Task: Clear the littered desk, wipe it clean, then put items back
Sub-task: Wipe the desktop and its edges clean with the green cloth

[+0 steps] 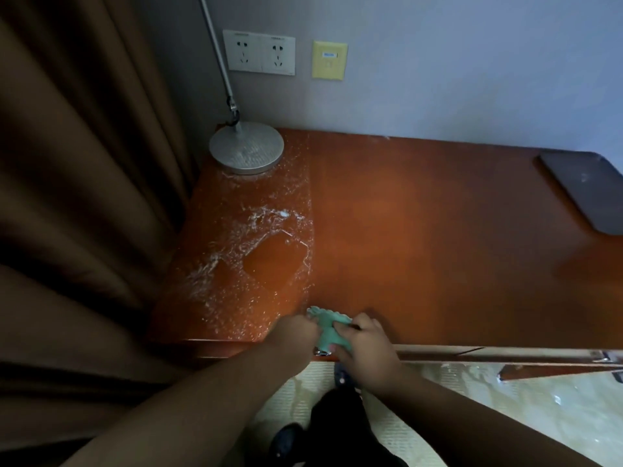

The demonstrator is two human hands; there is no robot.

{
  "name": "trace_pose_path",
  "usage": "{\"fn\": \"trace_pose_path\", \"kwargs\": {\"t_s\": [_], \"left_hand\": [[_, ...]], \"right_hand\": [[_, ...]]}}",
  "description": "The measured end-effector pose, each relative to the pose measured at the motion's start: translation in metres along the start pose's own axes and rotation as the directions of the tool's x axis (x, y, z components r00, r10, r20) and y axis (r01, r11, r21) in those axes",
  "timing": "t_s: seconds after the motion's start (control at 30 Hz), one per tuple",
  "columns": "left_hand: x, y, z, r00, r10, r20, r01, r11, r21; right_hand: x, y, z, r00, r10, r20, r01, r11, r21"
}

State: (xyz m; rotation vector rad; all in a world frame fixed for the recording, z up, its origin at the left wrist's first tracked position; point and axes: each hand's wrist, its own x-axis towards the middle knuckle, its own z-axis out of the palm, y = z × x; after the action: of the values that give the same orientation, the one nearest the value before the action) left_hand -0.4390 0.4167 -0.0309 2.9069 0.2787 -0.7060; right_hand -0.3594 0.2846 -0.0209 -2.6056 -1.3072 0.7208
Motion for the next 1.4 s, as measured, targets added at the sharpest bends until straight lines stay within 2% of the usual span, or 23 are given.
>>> {"fn": "trace_pose_path", "kwargs": {"t_s": [0.17,0.43,0.57,0.77,1.03,1.13,1.27,1.4], "left_hand": [[-0.035,-0.024,0.018,0.998,-0.052,0.022,0.052,0.998,-0.034],[-0.066,-0.057,0.019,0.974,-0.222,-0.049,0.215,0.97,-0.118],[-0.047,-0.045,0.011,0.98,-0.185,-0.072,0.18,0.981,-0.068],[0.015,-0.064,-0.031,0.982,-0.183,-0.054,0.179,0.981,-0.074],[0.155,-0.138,-0.103,0.925,-0.365,-0.106,0.351,0.927,-0.131],[0.218,-0.171,-0.139,0.906,-0.406,-0.122,0.4,0.914,-0.073],[0.293,-0.201,-0.184,0.91,-0.39,-0.143,0.406,0.906,0.116],[0.348,-0.233,-0.217,0.9,-0.39,-0.197,0.419,0.897,0.138]], "right_hand": [[-0.013,-0.043,0.025,0.998,-0.007,0.06,0.004,0.999,0.047],[0.016,-0.075,0.014,0.985,-0.171,0.031,0.167,0.981,0.098],[0.037,-0.056,0.001,0.979,-0.19,0.071,0.188,0.982,0.034],[0.095,-0.023,-0.018,0.98,-0.191,0.061,0.187,0.98,0.072],[0.256,0.007,-0.086,0.979,-0.2,-0.036,0.203,0.974,0.105],[0.329,0.019,-0.112,0.98,-0.186,-0.072,0.193,0.976,0.105],[0.418,0.037,-0.147,0.973,-0.193,-0.124,0.201,0.978,0.057],[0.49,0.046,-0.172,0.966,-0.201,-0.162,0.209,0.978,0.031]]}}
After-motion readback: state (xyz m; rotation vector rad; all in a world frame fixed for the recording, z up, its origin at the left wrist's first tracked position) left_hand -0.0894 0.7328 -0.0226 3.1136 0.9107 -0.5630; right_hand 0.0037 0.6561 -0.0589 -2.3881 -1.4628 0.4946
